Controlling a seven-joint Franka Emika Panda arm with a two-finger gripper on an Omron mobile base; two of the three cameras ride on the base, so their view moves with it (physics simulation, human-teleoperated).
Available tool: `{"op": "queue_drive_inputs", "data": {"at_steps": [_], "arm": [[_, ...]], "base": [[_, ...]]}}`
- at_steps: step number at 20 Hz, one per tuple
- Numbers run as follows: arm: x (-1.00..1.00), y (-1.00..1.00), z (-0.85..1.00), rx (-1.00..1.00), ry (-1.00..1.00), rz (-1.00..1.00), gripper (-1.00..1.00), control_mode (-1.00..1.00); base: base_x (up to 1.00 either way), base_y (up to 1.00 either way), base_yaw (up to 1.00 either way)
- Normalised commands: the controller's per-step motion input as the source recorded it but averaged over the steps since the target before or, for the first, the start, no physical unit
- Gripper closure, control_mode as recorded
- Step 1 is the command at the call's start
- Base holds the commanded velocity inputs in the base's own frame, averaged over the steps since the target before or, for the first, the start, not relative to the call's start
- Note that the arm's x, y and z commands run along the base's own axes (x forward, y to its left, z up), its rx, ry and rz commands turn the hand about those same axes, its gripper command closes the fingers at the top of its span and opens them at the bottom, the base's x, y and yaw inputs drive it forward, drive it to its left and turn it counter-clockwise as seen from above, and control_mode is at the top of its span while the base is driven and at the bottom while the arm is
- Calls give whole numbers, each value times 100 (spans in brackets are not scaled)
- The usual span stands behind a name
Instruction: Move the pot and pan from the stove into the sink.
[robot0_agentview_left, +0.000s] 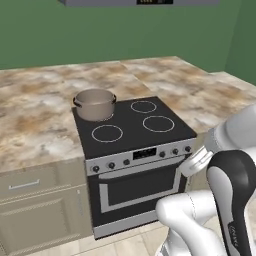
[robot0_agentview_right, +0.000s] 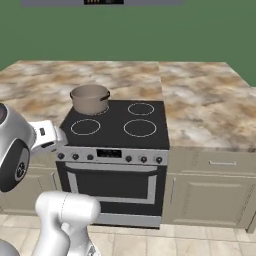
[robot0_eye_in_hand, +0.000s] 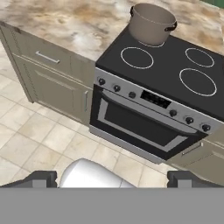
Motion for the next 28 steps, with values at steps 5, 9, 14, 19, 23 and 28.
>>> {"op": "queue_drive_inputs", "data": {"at_steps": [5, 9, 14, 19, 23, 28], "arm": [[0, 0, 0, 0, 0, 0, -100, 100], [0, 0, 0, 0, 0, 0, -100, 100], [0, 0, 0, 0, 0, 0, -100, 100], [0, 0, 0, 0, 0, 0, -100, 100], [0, 0, 0, 0, 0, 0, -100, 100], [0, 0, 0, 0, 0, 0, -100, 100]], "base": [[0, 63, 0], [0, 7, 0], [0, -1, 1], [0, -17, 18], [0, -6, 18], [0, 0, 6]]}}
